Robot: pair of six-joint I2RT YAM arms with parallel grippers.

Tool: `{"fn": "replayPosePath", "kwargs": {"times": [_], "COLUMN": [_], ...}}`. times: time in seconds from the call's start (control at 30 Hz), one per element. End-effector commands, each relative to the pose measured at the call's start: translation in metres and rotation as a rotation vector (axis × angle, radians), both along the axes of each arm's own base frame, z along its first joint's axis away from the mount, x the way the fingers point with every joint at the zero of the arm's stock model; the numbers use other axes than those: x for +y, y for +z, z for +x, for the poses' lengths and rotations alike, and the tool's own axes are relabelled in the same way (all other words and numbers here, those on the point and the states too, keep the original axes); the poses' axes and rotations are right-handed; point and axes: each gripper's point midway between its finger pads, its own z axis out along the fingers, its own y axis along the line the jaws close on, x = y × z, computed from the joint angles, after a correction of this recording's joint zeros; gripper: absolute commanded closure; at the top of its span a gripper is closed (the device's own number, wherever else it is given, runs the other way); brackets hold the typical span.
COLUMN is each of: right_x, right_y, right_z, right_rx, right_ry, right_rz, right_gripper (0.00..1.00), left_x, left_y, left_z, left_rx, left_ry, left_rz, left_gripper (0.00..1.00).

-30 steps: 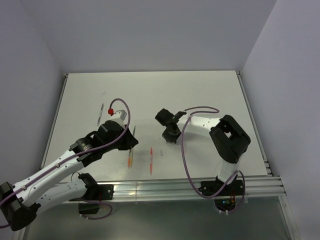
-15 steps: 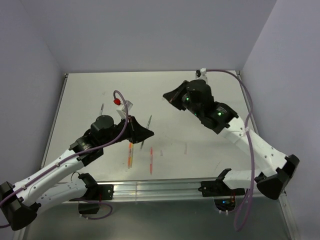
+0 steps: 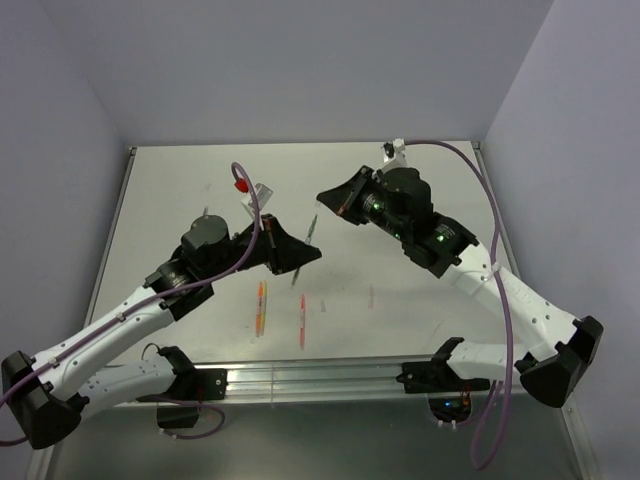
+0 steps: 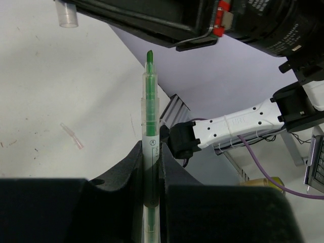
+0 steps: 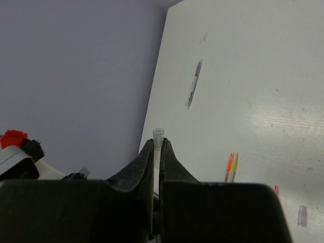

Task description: Insert the pens into the pen caps

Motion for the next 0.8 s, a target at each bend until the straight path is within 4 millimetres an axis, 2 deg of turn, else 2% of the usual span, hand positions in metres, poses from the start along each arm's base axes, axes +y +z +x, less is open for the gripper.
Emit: {"fn": "replayPosePath", "kwargs": {"times": [0.0, 0.2, 0.77], "right_x": [-0.002, -0.003, -0.008], "right_y": [0.038, 0.043, 0.038], "right_z": [-0.012, -0.02, -0.035], "right_rx": [-0.116, -0.138, -0.142], "right_ry": [0.03, 0.04, 0.049], "right_rz": [0.067, 0.067, 0.063], "right_gripper": [1.0, 1.0, 1.0], "left_x": [-0.006, -0.006, -0.004], "left_y": [0.021, 0.014, 0.011], "left_z": [-0.003, 0.001, 0.004], "left_rx": [-0.025, -0.002, 0.0], "left_ry": [-0.038, -0.023, -0.01], "left_rz": [-0.059, -0.051, -0.041], "left_gripper": [1.0, 1.0, 1.0]}}
